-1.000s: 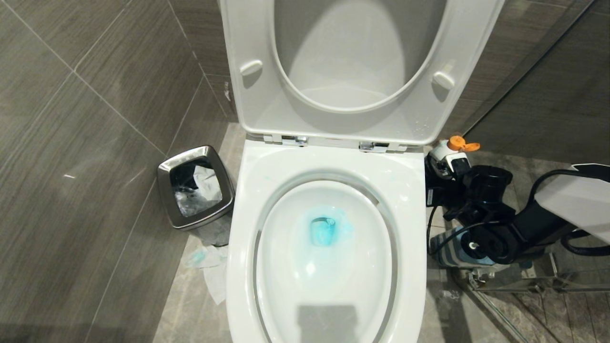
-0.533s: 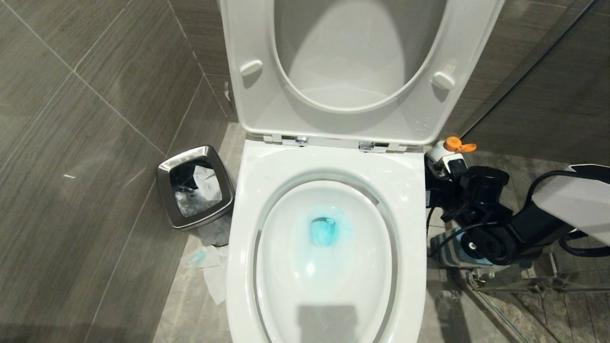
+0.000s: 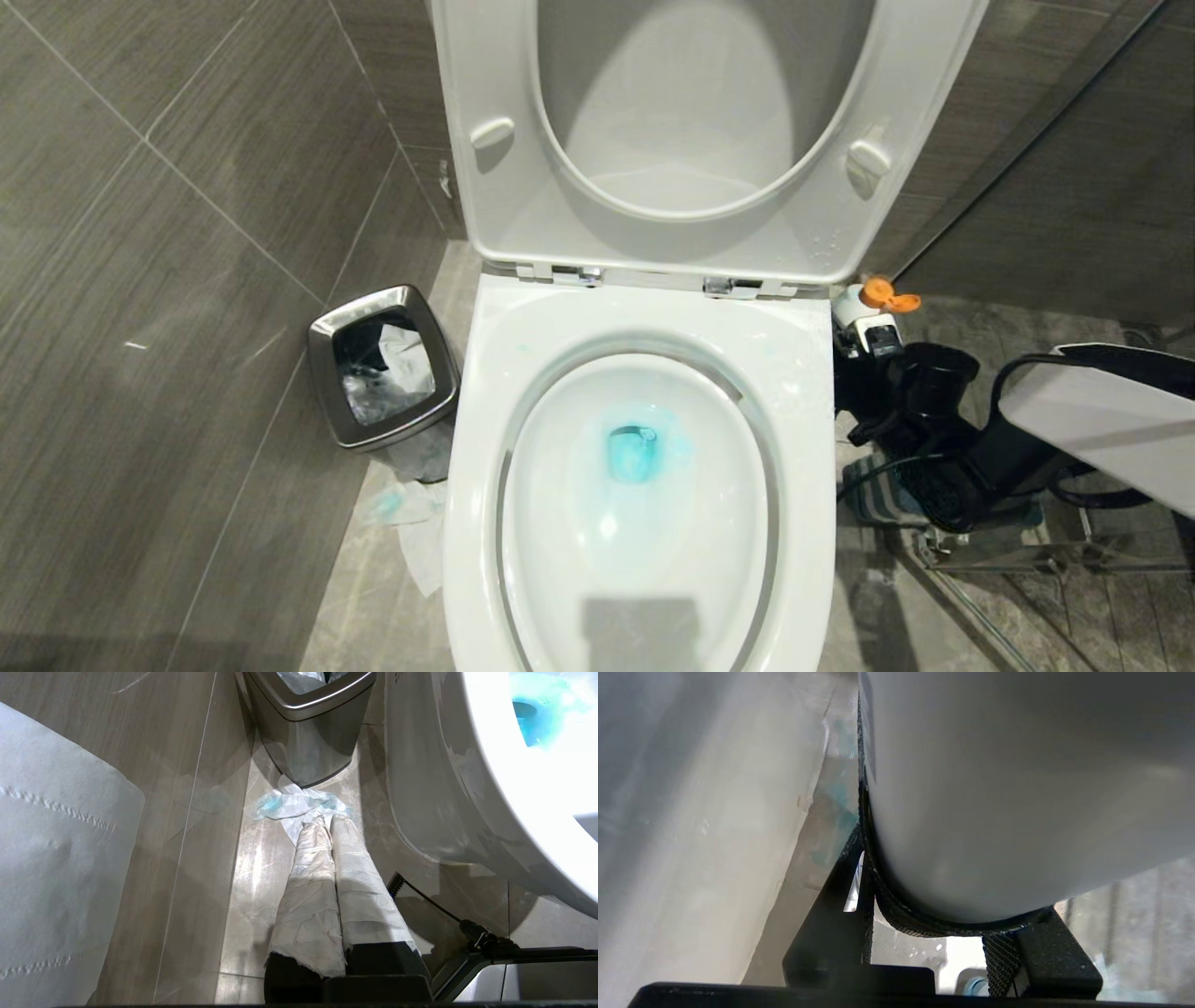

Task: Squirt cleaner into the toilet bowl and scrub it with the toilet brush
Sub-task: Place the cleaning agent on the floor

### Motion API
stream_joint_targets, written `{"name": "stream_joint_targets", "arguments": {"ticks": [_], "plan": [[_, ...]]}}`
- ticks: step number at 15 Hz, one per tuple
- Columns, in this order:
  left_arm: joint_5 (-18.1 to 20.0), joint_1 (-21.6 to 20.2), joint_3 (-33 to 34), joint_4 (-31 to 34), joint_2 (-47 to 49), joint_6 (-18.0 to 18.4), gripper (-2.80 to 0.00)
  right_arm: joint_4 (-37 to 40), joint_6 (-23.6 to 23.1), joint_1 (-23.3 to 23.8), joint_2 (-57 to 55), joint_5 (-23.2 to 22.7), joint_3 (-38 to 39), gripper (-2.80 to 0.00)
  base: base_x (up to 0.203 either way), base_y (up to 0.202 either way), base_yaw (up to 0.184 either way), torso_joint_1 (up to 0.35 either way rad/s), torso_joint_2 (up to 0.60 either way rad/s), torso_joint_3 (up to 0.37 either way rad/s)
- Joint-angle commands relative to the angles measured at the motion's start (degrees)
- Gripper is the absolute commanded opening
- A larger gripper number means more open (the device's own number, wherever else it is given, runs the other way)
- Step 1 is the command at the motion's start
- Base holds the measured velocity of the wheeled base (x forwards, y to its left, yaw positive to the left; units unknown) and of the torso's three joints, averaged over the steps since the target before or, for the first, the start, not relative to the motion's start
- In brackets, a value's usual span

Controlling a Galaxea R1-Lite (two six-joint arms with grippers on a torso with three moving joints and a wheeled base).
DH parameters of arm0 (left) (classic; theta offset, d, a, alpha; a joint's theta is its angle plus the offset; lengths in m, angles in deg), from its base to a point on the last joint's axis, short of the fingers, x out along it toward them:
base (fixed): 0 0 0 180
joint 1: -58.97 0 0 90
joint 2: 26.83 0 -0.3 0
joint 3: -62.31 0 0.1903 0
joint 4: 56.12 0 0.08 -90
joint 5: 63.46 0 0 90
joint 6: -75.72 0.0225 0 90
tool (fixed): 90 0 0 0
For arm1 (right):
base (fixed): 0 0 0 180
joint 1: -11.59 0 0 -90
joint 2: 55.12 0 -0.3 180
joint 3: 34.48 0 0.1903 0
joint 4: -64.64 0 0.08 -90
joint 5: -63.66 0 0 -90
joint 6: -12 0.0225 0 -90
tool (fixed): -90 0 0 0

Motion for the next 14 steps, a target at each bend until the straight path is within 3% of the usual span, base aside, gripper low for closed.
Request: {"name": "stream_joint_targets", "arguments": {"ticks": [1, 14], "plan": [[0.01, -0.04, -0.01, 0.01, 0.0, 0.01, -2.8, -0.89, -0.1, -0.01, -4.59, -0.03, -1.75, -2.8, 0.0, 0.0, 0.0, 0.0, 0.0, 0.0], [0.06, 0.01, -0.01, 0.01, 0.0, -0.08, -2.8, -0.43, -0.02, 0.24, -16.85, -1.09, -15.97, -2.8, 0.0, 0.0, 0.0, 0.0, 0.0, 0.0]]}}
